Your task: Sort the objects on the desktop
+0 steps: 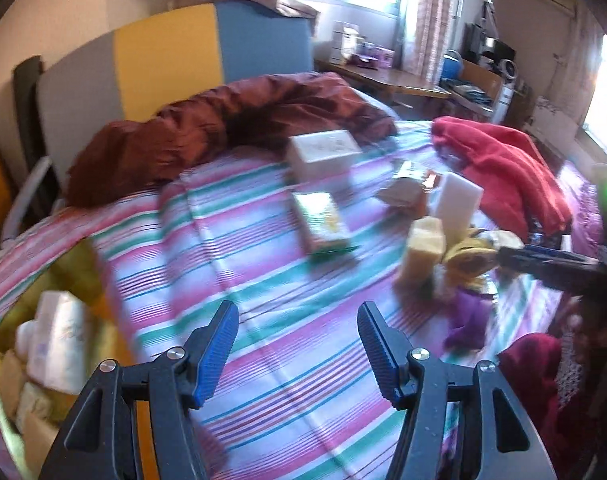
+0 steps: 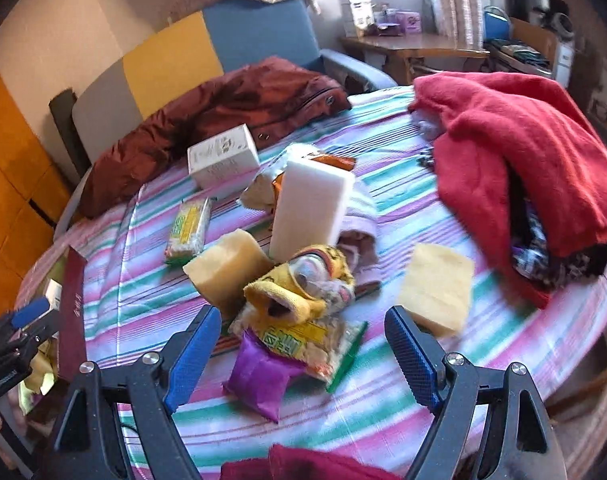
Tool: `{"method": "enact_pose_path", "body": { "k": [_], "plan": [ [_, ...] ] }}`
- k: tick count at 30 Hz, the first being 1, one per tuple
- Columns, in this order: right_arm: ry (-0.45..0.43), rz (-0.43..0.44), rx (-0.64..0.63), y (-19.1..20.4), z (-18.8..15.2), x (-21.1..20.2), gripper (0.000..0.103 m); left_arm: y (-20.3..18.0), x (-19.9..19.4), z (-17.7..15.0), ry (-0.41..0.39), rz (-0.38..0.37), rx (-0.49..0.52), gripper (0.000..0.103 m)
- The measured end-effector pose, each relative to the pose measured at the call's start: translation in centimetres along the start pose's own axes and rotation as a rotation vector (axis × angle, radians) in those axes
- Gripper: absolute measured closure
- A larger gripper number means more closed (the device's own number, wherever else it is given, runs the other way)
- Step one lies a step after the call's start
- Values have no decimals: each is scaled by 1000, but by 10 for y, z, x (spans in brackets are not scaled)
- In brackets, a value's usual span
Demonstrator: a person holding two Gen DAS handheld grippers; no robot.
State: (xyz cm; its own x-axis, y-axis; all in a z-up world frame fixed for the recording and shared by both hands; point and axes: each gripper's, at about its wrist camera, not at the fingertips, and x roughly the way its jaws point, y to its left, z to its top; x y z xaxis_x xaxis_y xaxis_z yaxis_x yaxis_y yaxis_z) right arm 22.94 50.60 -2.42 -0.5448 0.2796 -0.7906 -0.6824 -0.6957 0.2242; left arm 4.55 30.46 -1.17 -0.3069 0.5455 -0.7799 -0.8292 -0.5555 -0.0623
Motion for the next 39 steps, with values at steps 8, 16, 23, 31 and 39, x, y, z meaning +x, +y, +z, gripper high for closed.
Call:
{"method": "enact_pose_path", "body": {
  "k": [8,16,23,31,39],
  "plan": [
    [62,-18,-59,-1,11,46,20,-34,37,16,42,-122,53,40],
    [88,-6,-103,3,10,57,45,-64,67,32,48,-198,148,40],
    [66,-4,-104,3,11,53,64,-84,90,38,76,-242,203,40],
    [24,11,-110,6,13,44,69,-92,124,41,131,-268,203,61],
    [2,12,-129,8,14,41,69,-80,115,39,89,-291,144,69]
  ]
}}
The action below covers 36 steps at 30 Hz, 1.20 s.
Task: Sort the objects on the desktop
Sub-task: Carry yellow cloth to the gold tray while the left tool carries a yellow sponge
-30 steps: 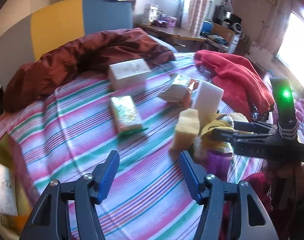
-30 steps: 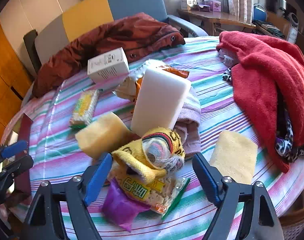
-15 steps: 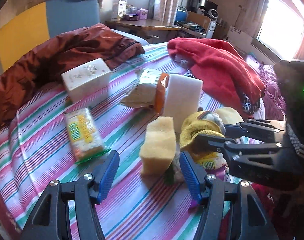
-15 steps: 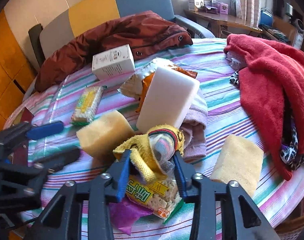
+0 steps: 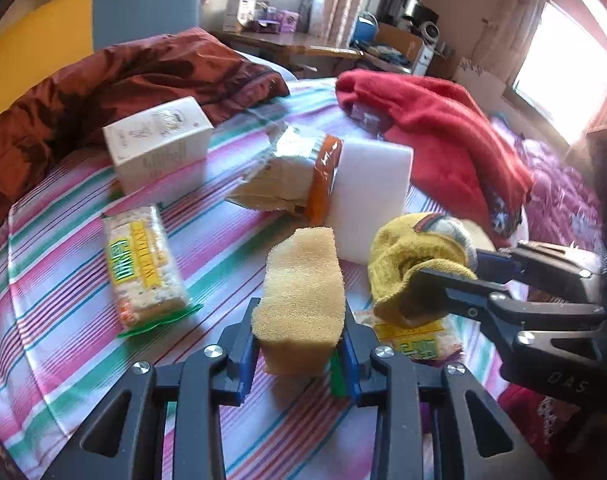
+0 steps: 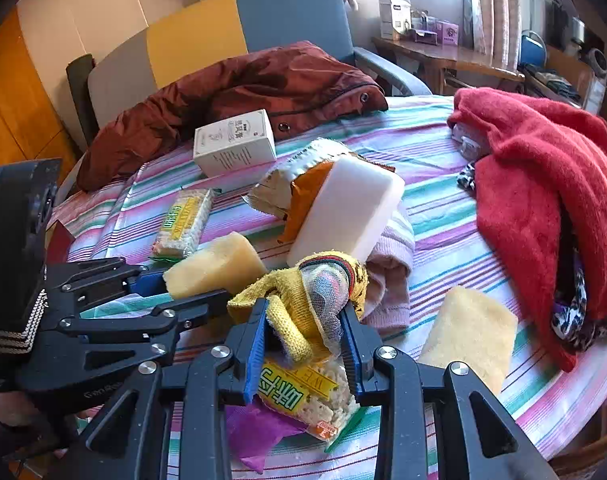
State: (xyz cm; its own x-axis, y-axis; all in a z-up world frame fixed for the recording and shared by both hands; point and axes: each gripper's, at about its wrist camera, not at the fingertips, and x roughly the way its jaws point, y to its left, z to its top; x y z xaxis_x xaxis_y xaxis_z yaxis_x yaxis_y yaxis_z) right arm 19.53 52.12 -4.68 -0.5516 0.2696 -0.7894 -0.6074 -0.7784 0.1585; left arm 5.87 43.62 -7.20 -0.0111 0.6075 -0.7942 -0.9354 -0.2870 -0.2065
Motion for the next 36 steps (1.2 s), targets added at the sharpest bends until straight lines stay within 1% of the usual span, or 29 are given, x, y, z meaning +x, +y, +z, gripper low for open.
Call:
{"method": "enact_pose_path", "body": {
  "k": [3,7,10,16,23,26,30,33,36],
  "plan": [
    [-22,27,-22,5,1,-4,69,1,-21,-3,-46,34,-12,69],
    [-33,50,-67,16,0,-6,69,11,-52,-10,-89,90,-68,69],
    [-50,77,-97,24,-2,-10,69,20,-73,-18,-114,153,-96,69],
    [-72,129,-165,42,-6,-18,69,45,-115,-41,-155,252,-169,69],
    [-66,179,-187,63,-8,-25,69,85,-161,-78,-184,328,-293,69],
    [-70,207,-215,83,-8,-31,69,101,-178,-98,-196,351,-353,69],
    [-80,254,-273,119,-7,-42,69,122,-200,-126,-209,389,-421,69],
    [-93,300,-327,150,-8,-50,69,138,-220,-149,-230,413,-483,69],
    [-91,347,-372,180,-11,-55,69,151,-246,-170,-264,459,-531,69]
  ]
}}
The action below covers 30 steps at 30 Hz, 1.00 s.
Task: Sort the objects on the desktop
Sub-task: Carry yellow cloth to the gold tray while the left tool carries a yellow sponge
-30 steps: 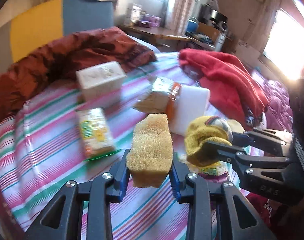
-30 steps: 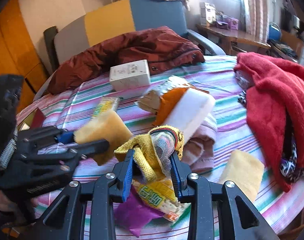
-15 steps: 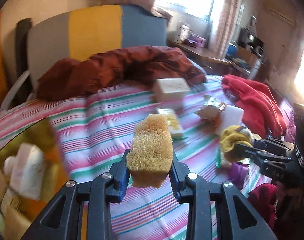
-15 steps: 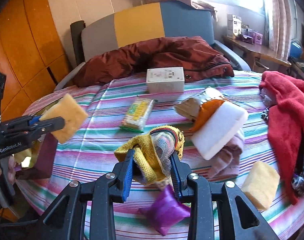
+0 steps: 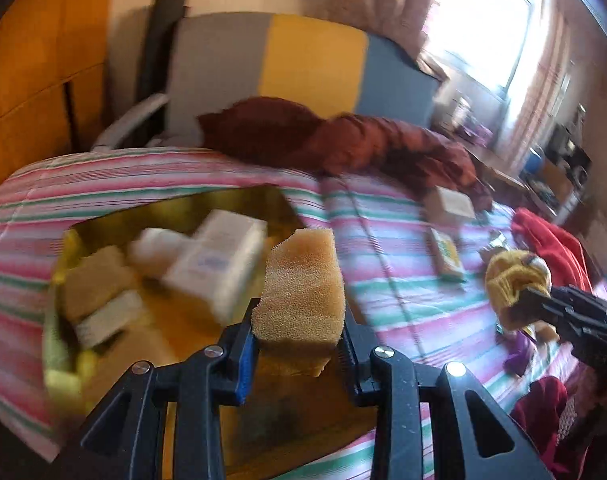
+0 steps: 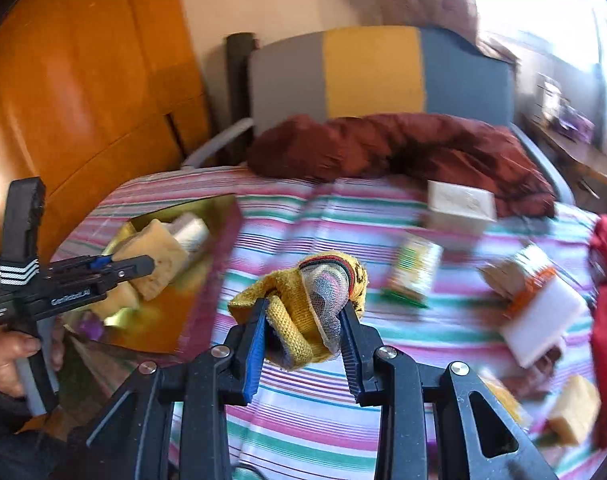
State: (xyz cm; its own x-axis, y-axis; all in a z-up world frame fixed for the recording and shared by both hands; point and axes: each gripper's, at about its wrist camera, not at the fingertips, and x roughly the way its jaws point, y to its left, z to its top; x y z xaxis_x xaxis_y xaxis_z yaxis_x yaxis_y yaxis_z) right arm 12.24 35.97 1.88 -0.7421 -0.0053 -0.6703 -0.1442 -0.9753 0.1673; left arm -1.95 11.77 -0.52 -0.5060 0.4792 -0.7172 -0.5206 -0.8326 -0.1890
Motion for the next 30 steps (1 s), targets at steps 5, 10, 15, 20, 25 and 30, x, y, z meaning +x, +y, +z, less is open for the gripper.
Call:
{"method": "enact_pose_path", "body": {
  "k": [5,10,15,20,25,30],
  "plan": [
    [16,97,-60,49,6,16,69,53,-22,-4,-42,103,-93,69],
    [33,185,-94,93,9,36,69,97,-32,-14,-44,197,-168,68],
    [56,250,-99,122,12,59,68,124,-23,-29,12,252,-211,66],
    [108,326,-80,149,10,86,51,138,-14,-47,61,242,-272,49],
    [163,336,-86,160,-1,102,48,138,-24,-52,17,248,-287,48],
    [175,313,-73,153,-6,103,43,125,-27,-50,-29,241,-212,48]
  ]
}}
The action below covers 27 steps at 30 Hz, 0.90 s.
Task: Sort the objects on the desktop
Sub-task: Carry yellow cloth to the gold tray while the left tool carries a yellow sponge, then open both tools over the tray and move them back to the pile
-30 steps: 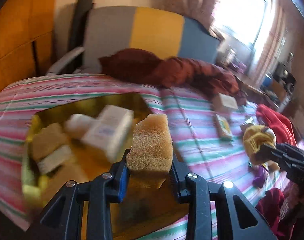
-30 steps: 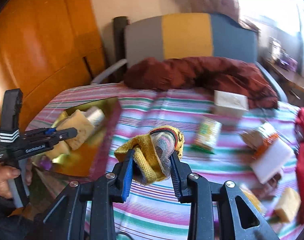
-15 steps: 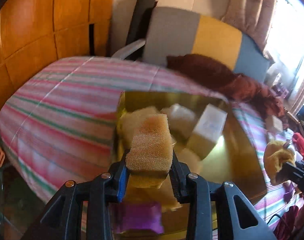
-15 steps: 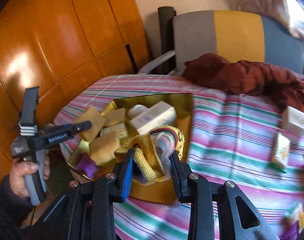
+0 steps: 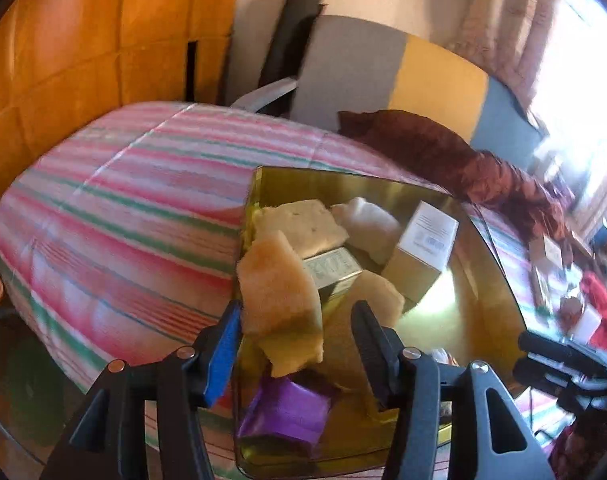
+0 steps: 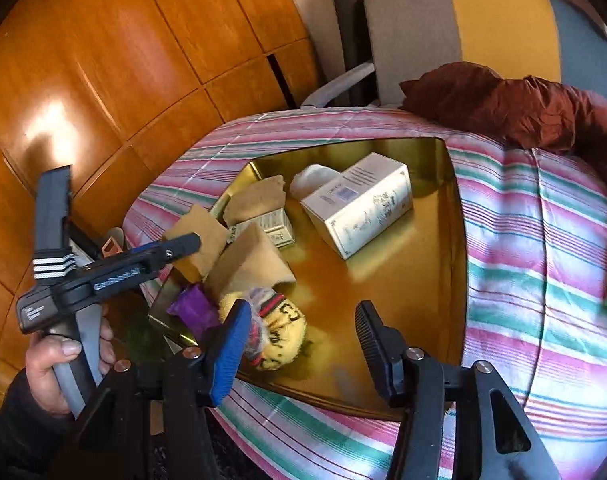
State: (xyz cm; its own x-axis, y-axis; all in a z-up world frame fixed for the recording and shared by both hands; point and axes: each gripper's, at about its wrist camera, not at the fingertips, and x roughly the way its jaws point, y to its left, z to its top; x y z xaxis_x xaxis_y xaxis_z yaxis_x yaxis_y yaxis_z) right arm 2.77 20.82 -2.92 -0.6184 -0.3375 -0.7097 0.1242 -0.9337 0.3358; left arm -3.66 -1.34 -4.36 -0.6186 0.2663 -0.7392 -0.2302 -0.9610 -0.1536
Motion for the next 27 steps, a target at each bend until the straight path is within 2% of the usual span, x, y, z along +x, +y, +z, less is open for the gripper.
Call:
{"method": "enact_pose_path", "body": {
  "k": [2,6,8,10,20,27],
  "plan": [
    [-1,-15,11,-3,-2,-1,41,-12,6,-5,12,36,69,50],
    [3,-38,13,-6,-5,-4,41,-21,15,-11,57,38,107,55],
    [4,-52,8,-5,-8,-4,41,-16,9,-8,39,22,81,55],
    [5,-64,0,-5,-9,-5,41,-12,-1,-3,14,4,73,49],
    [-11,-98,12,-8,-15,-16,33,-6,-29,10,-51,3,35,49],
    [-40,-134,24,-15,-18,-33,32,-39,-46,23,-107,16,121,49]
  ]
}}
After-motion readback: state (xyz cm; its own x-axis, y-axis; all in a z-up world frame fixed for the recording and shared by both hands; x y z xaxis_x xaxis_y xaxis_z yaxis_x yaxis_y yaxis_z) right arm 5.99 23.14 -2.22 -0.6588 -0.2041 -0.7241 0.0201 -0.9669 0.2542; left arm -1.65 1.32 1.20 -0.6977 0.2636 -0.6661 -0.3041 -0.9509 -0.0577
